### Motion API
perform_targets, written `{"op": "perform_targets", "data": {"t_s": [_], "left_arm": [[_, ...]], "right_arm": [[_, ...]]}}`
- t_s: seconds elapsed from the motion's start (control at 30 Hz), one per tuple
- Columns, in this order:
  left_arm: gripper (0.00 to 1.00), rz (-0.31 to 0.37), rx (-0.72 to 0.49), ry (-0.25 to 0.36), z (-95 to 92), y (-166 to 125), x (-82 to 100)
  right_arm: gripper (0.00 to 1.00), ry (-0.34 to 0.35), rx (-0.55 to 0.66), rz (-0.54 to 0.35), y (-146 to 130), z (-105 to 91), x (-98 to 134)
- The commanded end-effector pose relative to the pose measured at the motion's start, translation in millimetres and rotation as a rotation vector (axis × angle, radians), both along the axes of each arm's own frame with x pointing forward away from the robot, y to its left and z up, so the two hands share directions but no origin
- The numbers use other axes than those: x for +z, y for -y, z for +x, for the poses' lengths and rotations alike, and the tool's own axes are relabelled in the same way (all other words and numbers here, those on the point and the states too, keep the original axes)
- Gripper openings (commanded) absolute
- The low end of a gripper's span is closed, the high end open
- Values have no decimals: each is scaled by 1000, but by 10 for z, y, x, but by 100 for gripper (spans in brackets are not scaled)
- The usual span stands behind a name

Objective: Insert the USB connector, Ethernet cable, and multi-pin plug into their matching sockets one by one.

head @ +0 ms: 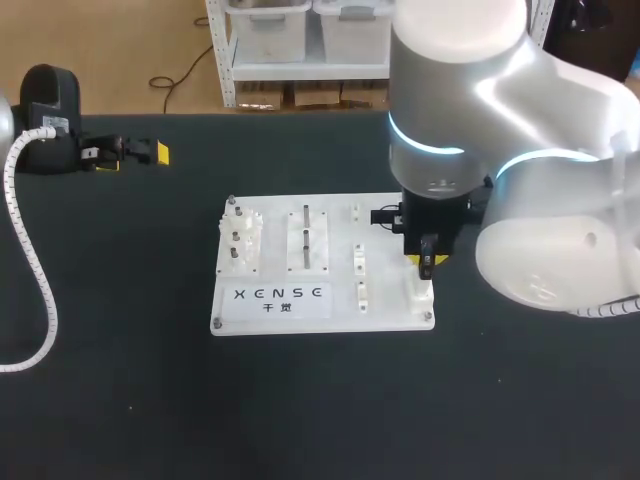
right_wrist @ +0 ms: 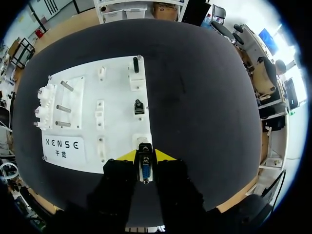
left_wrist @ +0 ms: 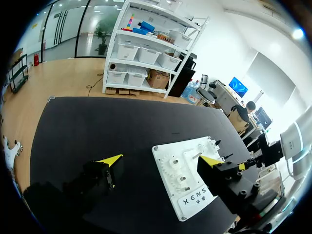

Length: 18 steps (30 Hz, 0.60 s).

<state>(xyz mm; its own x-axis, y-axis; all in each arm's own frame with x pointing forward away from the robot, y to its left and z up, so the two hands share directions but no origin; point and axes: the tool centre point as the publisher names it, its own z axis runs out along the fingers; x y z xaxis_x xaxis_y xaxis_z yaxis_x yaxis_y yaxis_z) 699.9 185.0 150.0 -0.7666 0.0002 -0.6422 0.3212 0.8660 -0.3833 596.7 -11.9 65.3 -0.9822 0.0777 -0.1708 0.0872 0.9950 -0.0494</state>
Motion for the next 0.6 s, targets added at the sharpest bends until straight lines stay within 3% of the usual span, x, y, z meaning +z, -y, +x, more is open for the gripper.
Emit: {"op": "perform_targets", "data": {"t_s": [0.03, 0.6], "left_arm": [[100, 0, 0, 0, 0, 0, 0], [100, 0, 0, 0, 0, 0, 0]], "right_arm": [[0, 9, -1, -1, 23, -21, 6], [0, 16, 2, -5, -10, -13, -5]]}}
